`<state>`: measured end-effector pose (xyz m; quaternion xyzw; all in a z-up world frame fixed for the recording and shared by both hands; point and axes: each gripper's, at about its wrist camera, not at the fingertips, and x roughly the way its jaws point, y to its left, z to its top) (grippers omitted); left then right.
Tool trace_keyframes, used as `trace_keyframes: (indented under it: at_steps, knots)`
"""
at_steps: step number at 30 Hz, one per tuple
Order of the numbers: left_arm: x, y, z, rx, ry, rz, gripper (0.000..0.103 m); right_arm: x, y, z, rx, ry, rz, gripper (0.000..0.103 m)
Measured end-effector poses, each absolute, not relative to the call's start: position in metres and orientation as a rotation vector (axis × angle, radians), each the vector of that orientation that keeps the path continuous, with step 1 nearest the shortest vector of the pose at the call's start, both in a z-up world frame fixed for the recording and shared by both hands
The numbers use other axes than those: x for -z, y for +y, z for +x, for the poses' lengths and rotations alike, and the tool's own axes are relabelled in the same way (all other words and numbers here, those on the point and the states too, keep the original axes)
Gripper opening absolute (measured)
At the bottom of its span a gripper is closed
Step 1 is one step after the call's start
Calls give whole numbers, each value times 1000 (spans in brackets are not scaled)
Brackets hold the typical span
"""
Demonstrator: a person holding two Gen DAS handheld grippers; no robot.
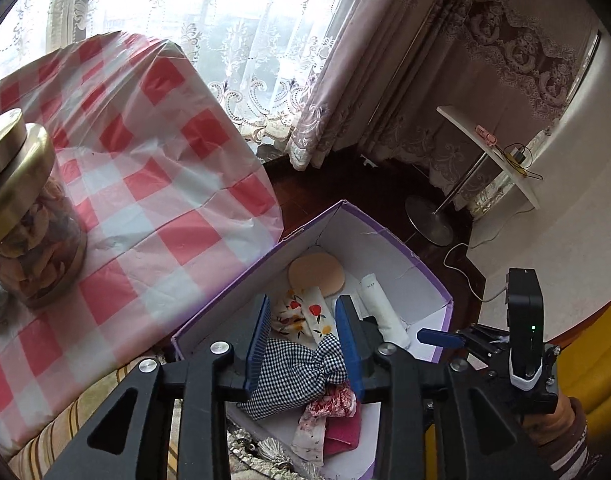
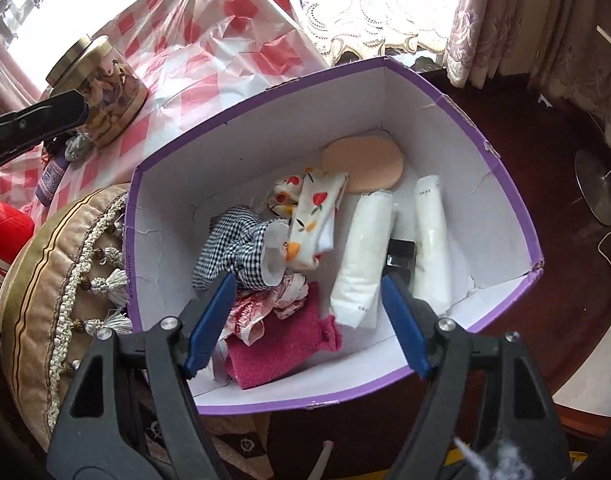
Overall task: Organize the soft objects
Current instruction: 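Carry the fruit-print cloth and gingham pouch into the purple box and open both grippers, then withdraw both grippers from the box back toward the pile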
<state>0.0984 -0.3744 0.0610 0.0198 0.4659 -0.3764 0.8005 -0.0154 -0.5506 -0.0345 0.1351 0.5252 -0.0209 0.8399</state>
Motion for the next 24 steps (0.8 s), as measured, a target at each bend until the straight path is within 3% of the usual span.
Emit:
trace_keyframes:
  at_steps: [24]
  knots:
    - [-62,-156,116,430,905,-135,36,-40,-383,36,-281,967,-16,78]
